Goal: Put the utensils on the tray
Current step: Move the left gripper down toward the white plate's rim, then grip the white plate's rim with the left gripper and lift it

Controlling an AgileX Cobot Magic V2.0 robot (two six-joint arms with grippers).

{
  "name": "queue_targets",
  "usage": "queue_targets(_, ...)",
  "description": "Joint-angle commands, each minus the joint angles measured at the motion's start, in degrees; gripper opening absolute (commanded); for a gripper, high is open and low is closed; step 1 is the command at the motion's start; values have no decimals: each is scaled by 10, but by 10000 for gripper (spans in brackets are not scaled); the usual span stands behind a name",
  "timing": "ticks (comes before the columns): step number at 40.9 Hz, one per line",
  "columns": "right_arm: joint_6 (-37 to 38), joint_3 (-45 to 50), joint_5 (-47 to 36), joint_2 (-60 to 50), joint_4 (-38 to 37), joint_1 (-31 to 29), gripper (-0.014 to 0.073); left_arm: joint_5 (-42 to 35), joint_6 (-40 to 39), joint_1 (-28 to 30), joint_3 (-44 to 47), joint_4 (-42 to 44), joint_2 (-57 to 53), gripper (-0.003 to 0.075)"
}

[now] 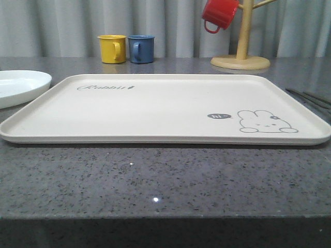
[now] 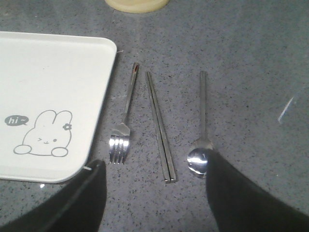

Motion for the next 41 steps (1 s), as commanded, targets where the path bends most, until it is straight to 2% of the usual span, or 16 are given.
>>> queue_targets(1,-3,-16,-38,8,0,-3,476,-21,8,32,-49,-24,53,496)
queue_targets(14,-3,-16,-38,8,0,-3,476,-18,134,143,-119,-231,208,496)
queue_targets(29,-3,-16,-38,8,0,-3,476,-79,135,152,-148,-271,294,496)
queue_targets(41,-3,-16,-38,8,0,-3,476,-92,135,152,-149,-282,329,496)
